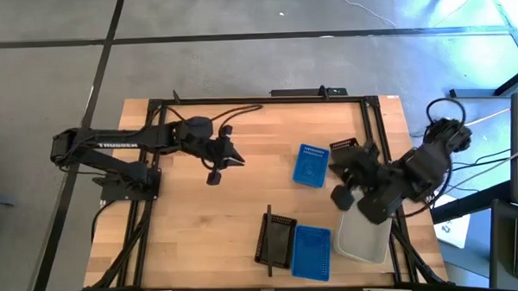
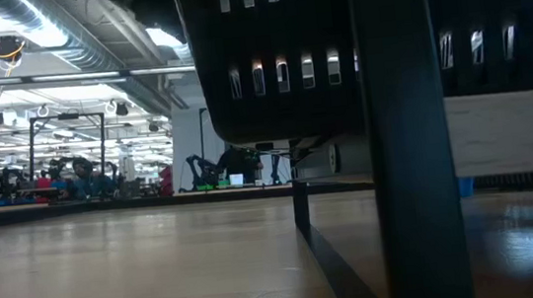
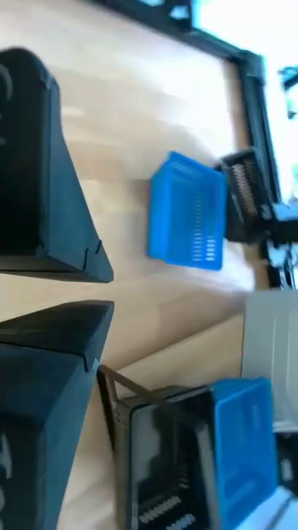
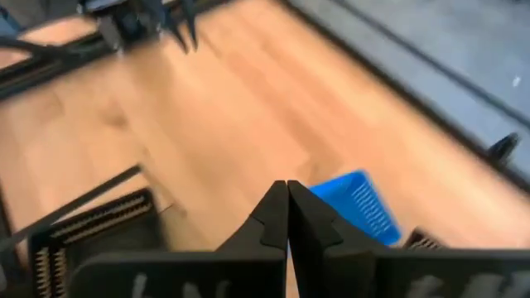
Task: Stack baskets on shelf by color
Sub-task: Adjust the black bin
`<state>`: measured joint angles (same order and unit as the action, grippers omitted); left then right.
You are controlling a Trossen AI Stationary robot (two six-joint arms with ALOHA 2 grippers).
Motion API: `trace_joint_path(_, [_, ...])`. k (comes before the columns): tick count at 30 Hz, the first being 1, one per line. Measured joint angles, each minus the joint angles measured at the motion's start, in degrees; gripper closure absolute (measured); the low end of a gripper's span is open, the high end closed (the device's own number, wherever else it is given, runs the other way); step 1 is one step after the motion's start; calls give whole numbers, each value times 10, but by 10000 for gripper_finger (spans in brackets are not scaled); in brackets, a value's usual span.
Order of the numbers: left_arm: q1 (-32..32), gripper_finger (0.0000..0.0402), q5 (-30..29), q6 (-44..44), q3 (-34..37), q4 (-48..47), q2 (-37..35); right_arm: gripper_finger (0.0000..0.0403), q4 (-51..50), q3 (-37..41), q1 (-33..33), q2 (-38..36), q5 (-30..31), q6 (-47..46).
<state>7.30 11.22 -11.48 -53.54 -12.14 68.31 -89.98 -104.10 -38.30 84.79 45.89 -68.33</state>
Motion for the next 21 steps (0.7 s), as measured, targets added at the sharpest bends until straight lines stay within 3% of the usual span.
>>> trace_joint_path(5, [8, 363, -1, 94, 0, -31, 0, 403, 0, 65, 0, -81, 39, 30])
trace_joint_path(10, [6, 363, 15, 140, 0, -88, 0, 403, -1, 199, 0, -196, 43, 1])
trace_joint_path(16, [-53, 363, 85, 160, 0, -128, 11, 403, 17, 307, -1, -309, -18, -12])
trace_joint_path(21, [-143, 363, 47, 250, -1, -122, 35, 403, 53, 326, -1, -351, -109, 77])
